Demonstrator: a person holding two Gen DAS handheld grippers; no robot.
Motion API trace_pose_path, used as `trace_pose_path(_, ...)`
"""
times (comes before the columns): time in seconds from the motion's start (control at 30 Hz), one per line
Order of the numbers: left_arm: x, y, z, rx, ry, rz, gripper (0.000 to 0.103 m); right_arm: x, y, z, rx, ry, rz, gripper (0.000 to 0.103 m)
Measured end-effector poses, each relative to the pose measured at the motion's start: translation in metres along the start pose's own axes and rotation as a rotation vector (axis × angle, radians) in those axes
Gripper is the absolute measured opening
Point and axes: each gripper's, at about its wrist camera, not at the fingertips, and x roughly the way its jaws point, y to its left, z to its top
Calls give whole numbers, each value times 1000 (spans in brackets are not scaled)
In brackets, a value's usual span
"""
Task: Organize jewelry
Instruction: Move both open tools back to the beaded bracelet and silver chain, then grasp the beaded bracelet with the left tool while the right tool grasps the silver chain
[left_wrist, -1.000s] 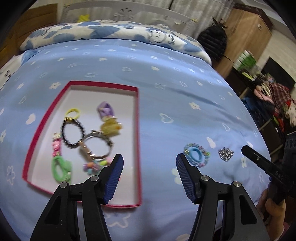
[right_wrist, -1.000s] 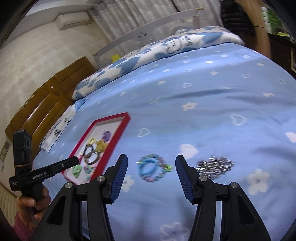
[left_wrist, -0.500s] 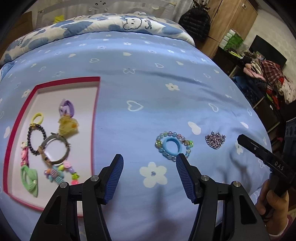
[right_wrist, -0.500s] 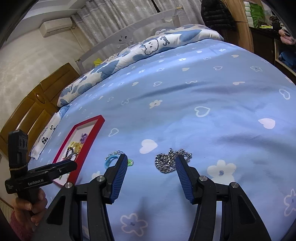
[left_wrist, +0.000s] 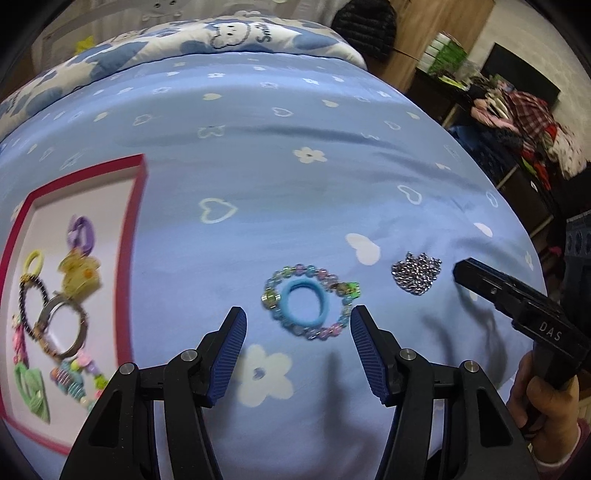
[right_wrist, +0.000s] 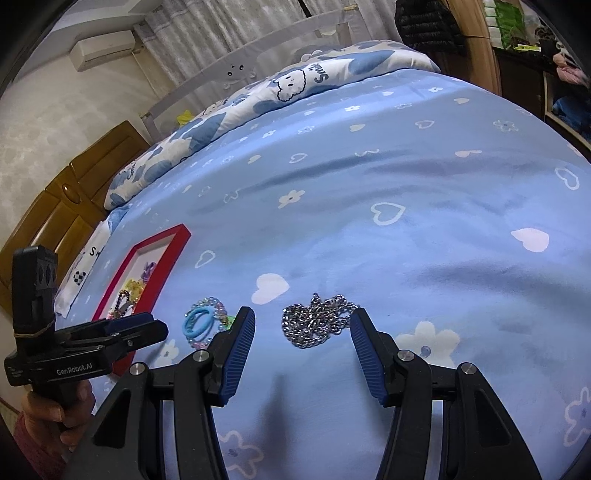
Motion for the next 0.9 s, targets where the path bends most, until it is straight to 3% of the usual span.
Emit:
trace_pose_path(0.27, 35, -17, 6, 68, 53, -8, 34, 15, -4, 2, -17, 28, -18, 55)
trace_pose_path(0.5, 52, -16, 10, 63, 65, -32, 11, 34, -3, 2, -65, 69, -61, 54)
trace_pose_path(0.6, 53, -15, 11, 67, 51, -35, 3, 41, 4, 0, -122, 78, -109, 38)
trace_pose_path(0.67, 52, -14, 10, 63, 44, -36, 1, 44, 6, -1, -144, 82, -134, 13)
trace_pose_path(0.9, 34, -3, 7, 31, -4, -55, 0, 38, 6, -2, -125, 66, -102, 7)
